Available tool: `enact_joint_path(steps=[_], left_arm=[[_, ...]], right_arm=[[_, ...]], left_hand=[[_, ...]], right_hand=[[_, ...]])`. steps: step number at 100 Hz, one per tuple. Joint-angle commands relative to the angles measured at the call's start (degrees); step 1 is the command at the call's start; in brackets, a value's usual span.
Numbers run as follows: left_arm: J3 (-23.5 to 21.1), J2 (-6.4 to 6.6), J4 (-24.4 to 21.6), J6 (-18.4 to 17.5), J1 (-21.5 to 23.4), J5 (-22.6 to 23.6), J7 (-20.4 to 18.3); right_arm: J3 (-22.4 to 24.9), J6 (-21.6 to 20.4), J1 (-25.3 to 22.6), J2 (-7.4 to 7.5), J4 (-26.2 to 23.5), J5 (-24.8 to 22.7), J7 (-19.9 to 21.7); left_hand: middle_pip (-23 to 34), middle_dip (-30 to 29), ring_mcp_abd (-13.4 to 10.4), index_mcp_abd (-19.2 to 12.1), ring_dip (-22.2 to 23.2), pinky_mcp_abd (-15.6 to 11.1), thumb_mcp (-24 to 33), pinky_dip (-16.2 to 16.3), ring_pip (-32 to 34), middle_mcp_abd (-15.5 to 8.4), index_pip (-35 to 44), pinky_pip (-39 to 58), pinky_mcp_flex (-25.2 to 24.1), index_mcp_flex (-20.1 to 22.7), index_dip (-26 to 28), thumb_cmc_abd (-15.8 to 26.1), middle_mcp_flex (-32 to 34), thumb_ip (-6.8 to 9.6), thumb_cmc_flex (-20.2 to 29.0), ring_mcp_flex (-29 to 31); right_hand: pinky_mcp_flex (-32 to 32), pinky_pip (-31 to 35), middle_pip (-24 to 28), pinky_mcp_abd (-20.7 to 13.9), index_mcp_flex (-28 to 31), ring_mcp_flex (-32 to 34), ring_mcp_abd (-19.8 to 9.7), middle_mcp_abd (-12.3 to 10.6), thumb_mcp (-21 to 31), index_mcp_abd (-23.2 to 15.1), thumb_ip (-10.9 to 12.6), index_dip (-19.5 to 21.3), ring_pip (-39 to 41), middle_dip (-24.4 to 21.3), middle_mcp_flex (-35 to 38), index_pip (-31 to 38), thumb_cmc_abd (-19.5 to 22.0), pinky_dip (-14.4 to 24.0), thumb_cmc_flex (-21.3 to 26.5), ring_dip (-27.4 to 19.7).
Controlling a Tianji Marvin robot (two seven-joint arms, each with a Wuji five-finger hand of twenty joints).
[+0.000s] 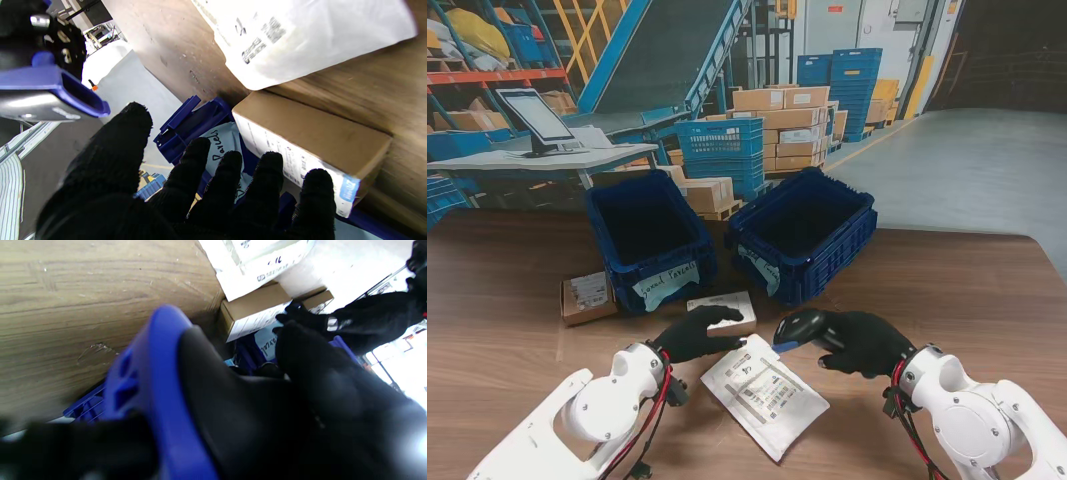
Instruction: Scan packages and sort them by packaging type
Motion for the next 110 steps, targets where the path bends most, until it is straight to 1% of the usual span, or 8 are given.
enact_joint_path(steps=[1,19,40,50,61,86,101,110], left_arm=[[-0.3,0.55,-1.0,-0.3,1.2,0.2,-1.4],[-1.5,1.35,-2.8,-0.7,2.9,1.8,-3.4],[-0.7,1.79,-2.4,-0.1,2.6,2.4,-5.1],[0.3,1.97,-1.6,-0.1,1.9,3.0,-5.7],[1.8,2.04,-0.3,0.6,0.7,2.5,-6.6],[5.2,2.16,2.3,1.9,-2.3,2.0,-8.2],[6.6,2.16,3.1,3.1,-3.5,2.1,-8.7],[7.3,2.15,3.4,3.9,-4.1,2.5,-8.8]], right_arm=[[0.2,0.4,-0.4,-0.77,-1.2,0.0,0.2],[0.3,1.2,-0.4,-1.04,-1.4,0.3,-0.9],[0.5,1.9,-1.0,-1.34,-1.5,1.3,-2.0],[0.8,2.9,-1.5,-1.51,-2.0,1.8,-2.5],[1.2,3.7,-2.0,-1.68,-2.6,2.3,-3.0],[1.7,4.0,-2.3,-1.77,-2.9,3.0,-3.1],[1.6,3.9,-2.3,-1.8,-2.7,3.4,-3.2],[1.5,3.7,-2.3,-1.85,-2.6,3.8,-3.4]], left_hand=[[-0.8,0.0,0.1,0.2,-0.5,-1.5,-1.1,0.0,-0.7,-0.3,-1.1,0.8,-0.3,-1.7,-1.0,2.5,-1.4,0.76,-1.7,-1.8],[-0.9,-0.1,0.0,0.1,-0.4,-1.5,-1.8,0.0,-0.7,-0.4,-1.3,0.9,-0.3,-2.2,-1.0,2.9,-1.7,0.67,-1.7,-1.9],[-1.1,-0.2,0.0,0.2,-0.6,-1.7,-2.7,-0.1,-1.0,-0.6,-1.5,0.8,-0.7,-3.0,-1.1,3.5,-2.7,0.66,-1.9,-2.5],[-1.1,-0.3,-0.1,0.2,-0.5,-1.6,-3.2,-0.1,-0.9,-0.5,-1.6,0.8,-0.7,-3.4,-1.2,3.7,-2.9,0.65,-2.1,-2.4],[-1.1,-0.3,0.1,0.7,-0.5,-1.6,-3.7,-0.1,-0.8,-0.4,-1.8,0.8,-0.7,-3.8,-1.3,3.9,-3.1,0.7,-2.1,-2.4],[-1.5,-0.5,0.2,1.4,-0.4,-1.7,-5.1,-0.1,-1.1,0.0,-2.4,0.5,-1.2,-5.4,-1.6,4.4,-4.9,0.77,-2.6,-3.3],[-1.9,-0.9,0.5,2.8,-0.5,-1.6,-6.1,-0.2,-1.3,0.8,-2.9,0.2,-1.4,-6.7,-2.0,4.8,-6.5,0.79,-3.0,-4.0],[-2.3,-1.1,0.6,3.8,-0.6,-1.6,-6.9,-0.2,-1.5,1.1,-3.6,-0.1,-1.7,-8.2,-2.4,5.0,-8.1,0.73,-3.6,-4.7]], right_hand=[[0.1,0.3,1.8,0.2,1.1,2.8,-4.9,-0.3,3.9,-4.9,0.2,0.4,3.8,0.9,0.6,0.5,0.6,0.8,3.3,2.4],[0.2,0.4,1.7,0.3,1.3,2.8,-4.9,-0.1,4.0,-4.7,0.2,0.4,3.8,0.9,0.7,0.4,0.5,0.8,3.3,2.5],[0.3,0.4,1.7,0.2,1.3,2.9,-4.9,-0.1,4.0,-4.7,0.2,0.4,3.8,0.9,0.7,0.4,0.4,0.8,3.3,2.5],[0.3,0.4,1.7,0.3,1.3,2.9,-4.9,-0.1,4.0,-4.7,0.2,0.4,3.8,0.9,0.7,0.4,0.4,0.8,3.4,2.5],[0.3,0.4,1.7,0.3,1.3,2.9,-4.8,-0.1,4.0,-4.7,0.2,0.4,3.8,0.9,0.7,0.4,0.4,0.8,3.4,2.5],[0.3,0.5,1.6,0.4,1.3,2.9,-4.8,0.1,4.0,-4.7,0.2,0.4,3.8,0.9,0.9,0.4,0.3,0.8,3.5,2.5],[0.2,0.4,1.6,0.5,1.6,2.9,-4.6,0.1,4.0,-4.6,0.2,0.3,3.8,0.9,0.9,0.3,0.2,0.8,3.6,2.5],[0.3,0.4,1.6,0.4,1.6,2.9,-4.6,0.3,4.0,-4.5,0.2,0.3,3.8,0.9,1.0,0.3,0.1,0.8,3.6,2.5]])
